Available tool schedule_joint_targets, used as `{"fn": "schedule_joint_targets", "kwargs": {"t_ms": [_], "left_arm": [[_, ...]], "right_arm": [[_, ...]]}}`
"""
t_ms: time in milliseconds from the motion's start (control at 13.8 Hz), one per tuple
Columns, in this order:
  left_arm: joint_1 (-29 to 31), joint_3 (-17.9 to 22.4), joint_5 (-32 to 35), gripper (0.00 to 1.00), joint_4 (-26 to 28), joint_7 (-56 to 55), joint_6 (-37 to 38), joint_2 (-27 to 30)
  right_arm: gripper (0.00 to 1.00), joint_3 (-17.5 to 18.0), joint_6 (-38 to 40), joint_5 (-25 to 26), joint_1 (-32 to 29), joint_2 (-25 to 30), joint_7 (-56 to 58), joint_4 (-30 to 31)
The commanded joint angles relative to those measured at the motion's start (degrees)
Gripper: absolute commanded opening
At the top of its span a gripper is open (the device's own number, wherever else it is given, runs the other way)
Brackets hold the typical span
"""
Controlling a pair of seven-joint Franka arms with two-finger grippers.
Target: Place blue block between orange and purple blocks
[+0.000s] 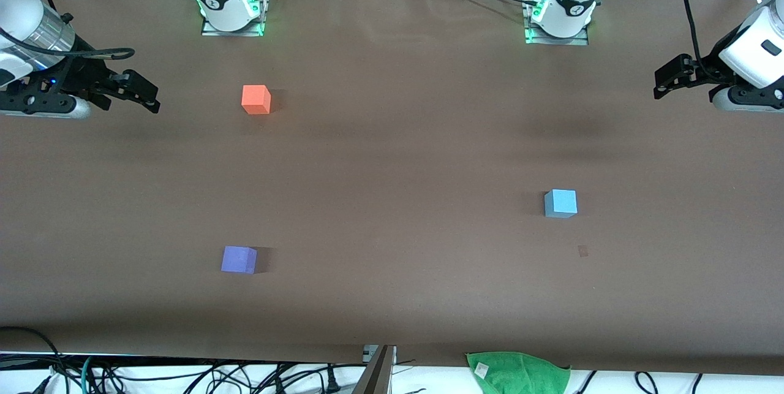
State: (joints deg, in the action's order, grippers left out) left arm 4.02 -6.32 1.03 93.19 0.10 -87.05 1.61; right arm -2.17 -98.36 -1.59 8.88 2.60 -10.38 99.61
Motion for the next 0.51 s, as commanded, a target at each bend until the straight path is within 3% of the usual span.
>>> {"fn": "schedule_joint_targets", "kwargs": {"t_ms": [0,436], "left_arm": [[0.0,0.0,-0.2,1.0,-1.3,1.2,0.9,-0.4],[-0.2,-0.1,-0.2,1.0,-1.4,1.2,1.0,-0.5]], "right_arm": [[0.99,0.1,-0.6,-0.6,0.1,0.5,0.9,0.6],[0.99,-0.2,-2.2,-0.8,-0.2,-0.8,0.9,0.1]]}}
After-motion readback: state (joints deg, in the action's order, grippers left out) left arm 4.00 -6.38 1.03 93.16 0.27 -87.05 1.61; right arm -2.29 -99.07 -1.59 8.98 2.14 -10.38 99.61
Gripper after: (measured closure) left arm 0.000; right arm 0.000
